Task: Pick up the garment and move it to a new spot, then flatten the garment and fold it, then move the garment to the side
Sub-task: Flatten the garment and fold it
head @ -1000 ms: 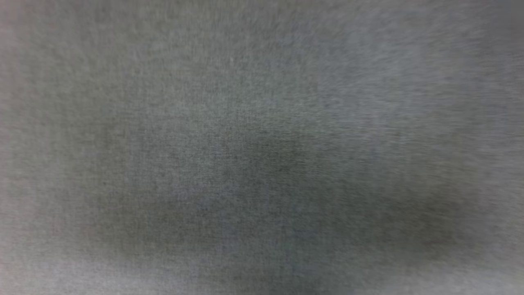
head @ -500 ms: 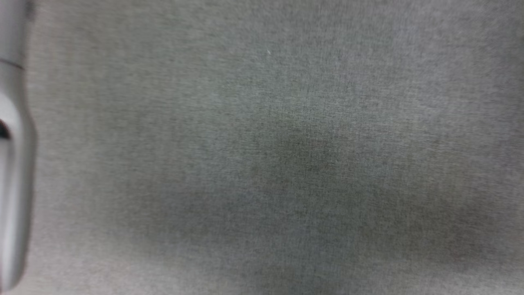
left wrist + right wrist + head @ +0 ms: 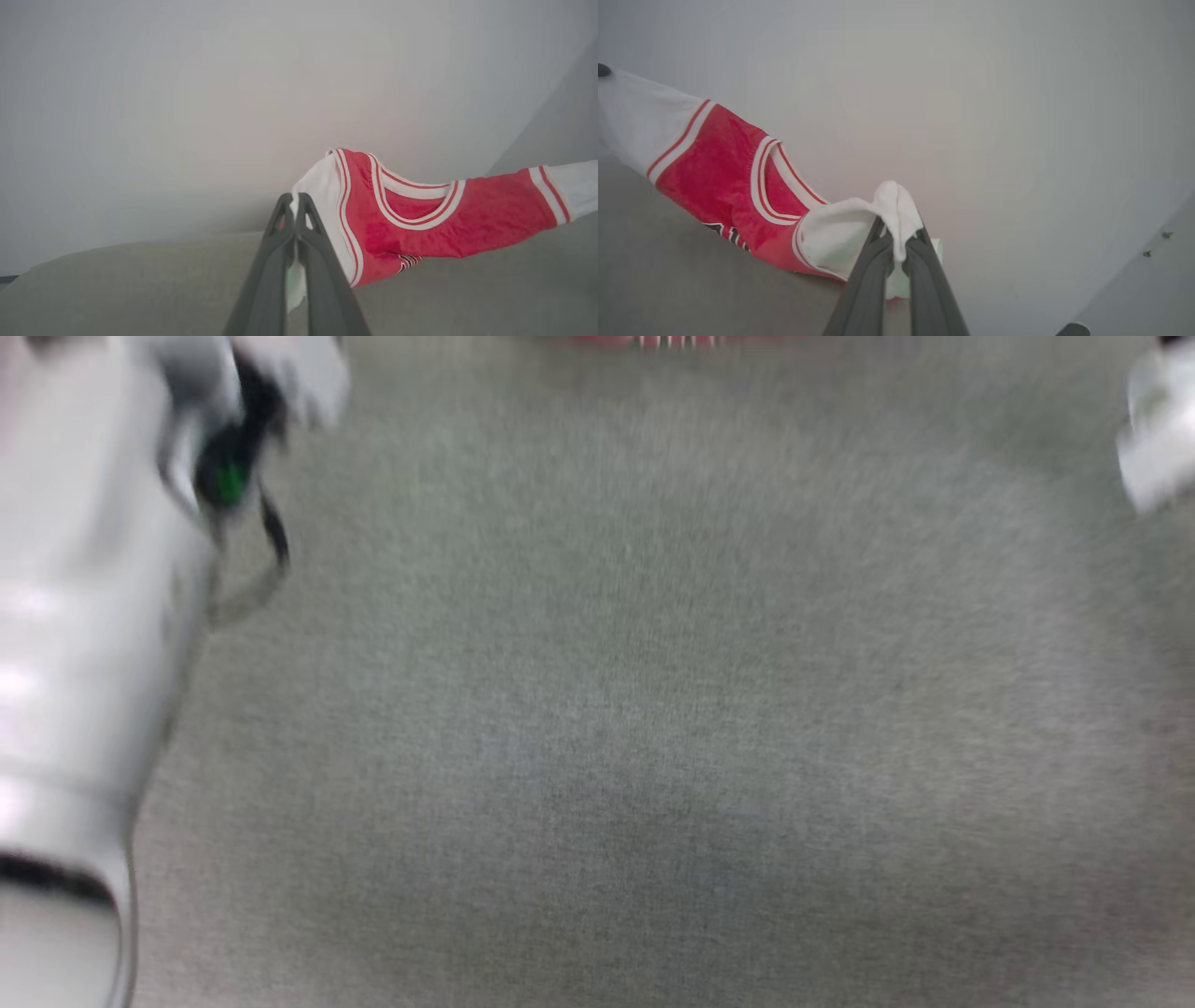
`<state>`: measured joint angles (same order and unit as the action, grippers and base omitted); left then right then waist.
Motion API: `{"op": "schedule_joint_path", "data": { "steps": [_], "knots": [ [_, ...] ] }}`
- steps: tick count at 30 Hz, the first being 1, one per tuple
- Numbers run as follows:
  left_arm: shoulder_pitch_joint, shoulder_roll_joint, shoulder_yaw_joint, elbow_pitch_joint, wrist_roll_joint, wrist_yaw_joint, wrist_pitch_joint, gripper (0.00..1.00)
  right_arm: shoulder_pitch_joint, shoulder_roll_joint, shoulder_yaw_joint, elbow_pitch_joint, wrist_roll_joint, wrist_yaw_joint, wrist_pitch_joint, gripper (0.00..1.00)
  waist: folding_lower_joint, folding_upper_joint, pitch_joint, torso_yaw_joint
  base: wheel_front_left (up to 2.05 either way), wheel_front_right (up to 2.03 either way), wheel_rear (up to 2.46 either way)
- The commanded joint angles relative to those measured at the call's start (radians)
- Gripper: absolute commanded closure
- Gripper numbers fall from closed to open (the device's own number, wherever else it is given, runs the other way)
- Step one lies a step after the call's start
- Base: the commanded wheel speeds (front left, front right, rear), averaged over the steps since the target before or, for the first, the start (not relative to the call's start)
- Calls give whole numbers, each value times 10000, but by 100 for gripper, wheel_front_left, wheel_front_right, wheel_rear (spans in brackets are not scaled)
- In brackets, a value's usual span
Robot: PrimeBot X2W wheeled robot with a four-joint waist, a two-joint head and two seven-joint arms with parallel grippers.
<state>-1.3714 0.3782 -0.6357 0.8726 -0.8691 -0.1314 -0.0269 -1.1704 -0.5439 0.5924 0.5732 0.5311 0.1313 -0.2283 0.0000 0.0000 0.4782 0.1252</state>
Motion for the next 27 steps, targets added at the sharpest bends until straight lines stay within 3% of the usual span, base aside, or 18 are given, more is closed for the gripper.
{"op": "schedule_joint_path", "data": {
  "steps": [1,7,13,14,20,27],
  "knots": [
    [1127,368,-95,-610,-339,15,14,100,1183,-593,20,-660,299,-11,49,100,0,0,-1790,-92,0,0,0],
    [4418,1532,-212,-2884,-883,149,-285,100,4829,-1960,-530,-2407,634,-11,95,100,0,0,-2615,-106,0,0,0],
    [8056,2764,-167,-5688,-1267,1288,-705,100,8253,-2758,-1325,-3892,-141,-11,-72,100,0,0,-2920,-164,0,0,0],
    [8056,2764,-167,-5688,-1267,1288,-705,100,8253,-2758,-1325,-3892,-141,-11,-72,100,0,0,-2920,-164,0,0,0],
    [10840,3346,-227,-7056,-1619,2416,-1202,100,10898,-2719,-2459,-4426,-1288,-12,-156,100,0,0,-2993,-220,0,0,0],
    [12190,3043,-446,-6837,-1909,2928,-1396,100,12801,-2133,-3141,-4340,-1319,-12,451,100,0,0,-3050,-295,0,0,0]
  ]
}}
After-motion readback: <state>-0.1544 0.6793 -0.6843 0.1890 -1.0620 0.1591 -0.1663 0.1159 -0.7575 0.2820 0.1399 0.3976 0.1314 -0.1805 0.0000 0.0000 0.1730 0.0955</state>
